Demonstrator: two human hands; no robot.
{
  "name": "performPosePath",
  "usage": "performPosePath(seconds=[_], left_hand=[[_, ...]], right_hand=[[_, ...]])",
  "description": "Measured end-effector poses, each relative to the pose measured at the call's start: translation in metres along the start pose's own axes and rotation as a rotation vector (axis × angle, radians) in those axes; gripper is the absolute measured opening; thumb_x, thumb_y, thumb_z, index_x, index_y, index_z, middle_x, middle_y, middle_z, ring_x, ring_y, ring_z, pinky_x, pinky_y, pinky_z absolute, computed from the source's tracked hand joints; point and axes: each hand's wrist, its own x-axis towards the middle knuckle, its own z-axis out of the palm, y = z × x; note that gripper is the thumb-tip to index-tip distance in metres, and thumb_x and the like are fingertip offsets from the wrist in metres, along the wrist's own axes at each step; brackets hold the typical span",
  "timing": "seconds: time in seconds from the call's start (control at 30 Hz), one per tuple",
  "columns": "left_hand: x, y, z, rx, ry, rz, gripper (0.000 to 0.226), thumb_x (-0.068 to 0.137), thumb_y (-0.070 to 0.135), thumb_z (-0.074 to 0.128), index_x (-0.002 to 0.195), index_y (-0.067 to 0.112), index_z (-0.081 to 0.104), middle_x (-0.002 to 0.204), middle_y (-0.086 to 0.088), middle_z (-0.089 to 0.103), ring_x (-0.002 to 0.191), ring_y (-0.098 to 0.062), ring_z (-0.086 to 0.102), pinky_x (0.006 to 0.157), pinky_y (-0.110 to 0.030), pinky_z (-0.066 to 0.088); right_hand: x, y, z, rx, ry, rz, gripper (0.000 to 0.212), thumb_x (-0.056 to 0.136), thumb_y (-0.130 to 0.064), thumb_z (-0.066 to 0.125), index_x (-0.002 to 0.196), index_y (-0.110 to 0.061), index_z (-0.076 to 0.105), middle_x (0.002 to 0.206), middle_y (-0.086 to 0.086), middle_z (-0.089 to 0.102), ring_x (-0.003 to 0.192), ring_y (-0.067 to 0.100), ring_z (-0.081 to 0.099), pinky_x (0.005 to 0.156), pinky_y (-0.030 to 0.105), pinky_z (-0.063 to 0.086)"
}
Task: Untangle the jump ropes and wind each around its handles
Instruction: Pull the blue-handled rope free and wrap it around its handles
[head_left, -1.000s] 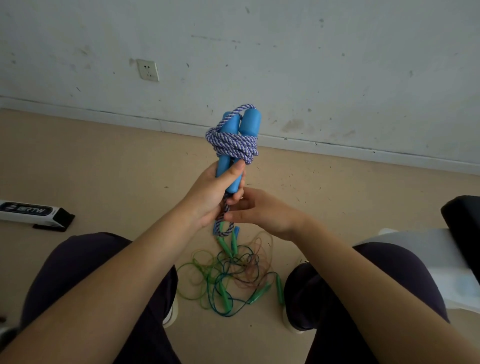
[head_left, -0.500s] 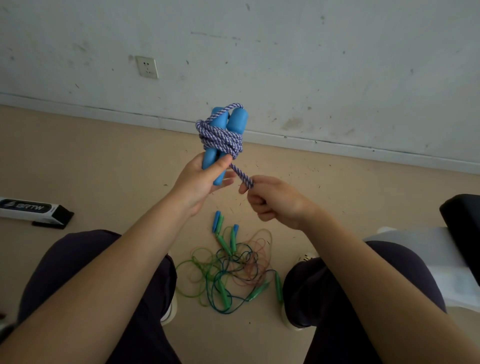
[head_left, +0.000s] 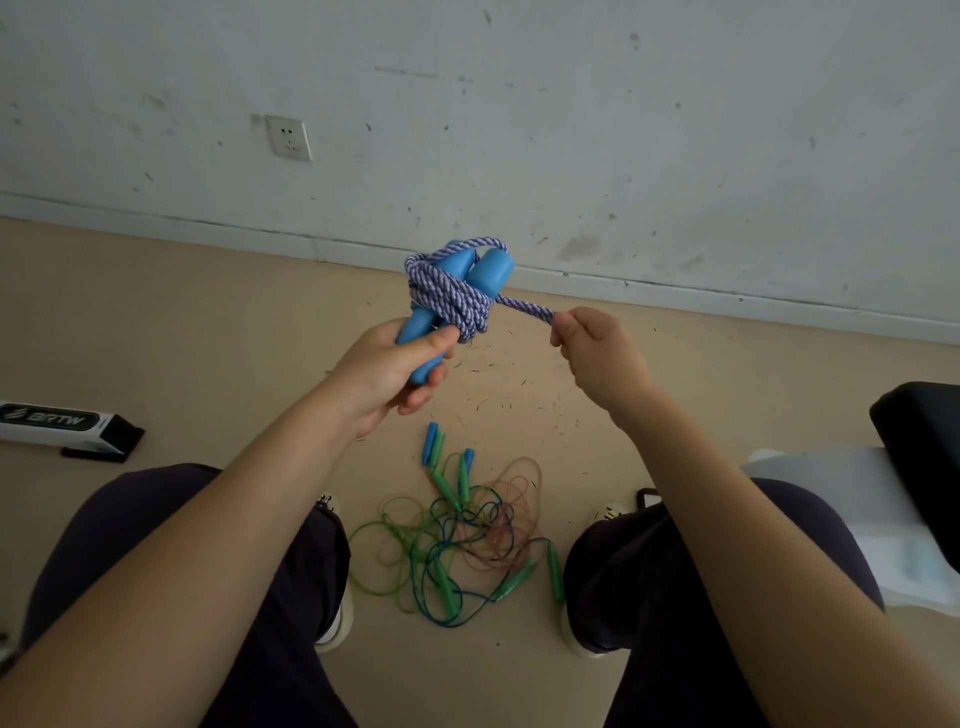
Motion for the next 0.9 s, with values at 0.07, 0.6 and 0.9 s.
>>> performPosePath(seconds=[0.07,0.6,0.9], left_hand=[[0.004,-0.003,-0.001,0.007,0.069,0.000,0.023,0.095,0.031,0.064,0.090,0.010,0.057,0.062,-0.003,0.054,0.041,-0.013,0.039,0.039,-0.022,0.028],[0.000,-0.007,0.006,0.531,-0.334,-0.182,0.021,0.090,0.029,0.072,0.089,0.015,0.056,0.060,-0.004,0.058,0.039,-0.015,0.039,0.039,-0.020,0.027],[0.000,-0.009,0.021,0.563,-0.157,-0.066,0.055,0.074,0.059,0.074,0.110,0.021,0.056,0.085,-0.003,0.072,0.049,-0.014,0.065,0.045,-0.028,0.049]], right_hand=[[-0.006,-0.006,0.001,-0.040,-0.068,-0.047,0.034,0.102,-0.034,0.044,0.075,-0.018,0.058,0.061,-0.001,0.042,0.053,0.014,0.037,0.051,0.027,0.032],[-0.008,-0.002,-0.005,-0.200,-0.242,-0.433,0.021,0.095,-0.020,0.062,0.093,-0.003,0.073,0.125,0.014,0.054,0.111,0.007,0.050,0.089,0.021,0.040],[-0.007,-0.006,0.008,0.006,-0.346,-0.411,0.027,0.097,-0.017,0.058,0.079,0.003,0.064,0.071,0.011,0.056,0.065,0.010,0.048,0.061,0.023,0.038]])
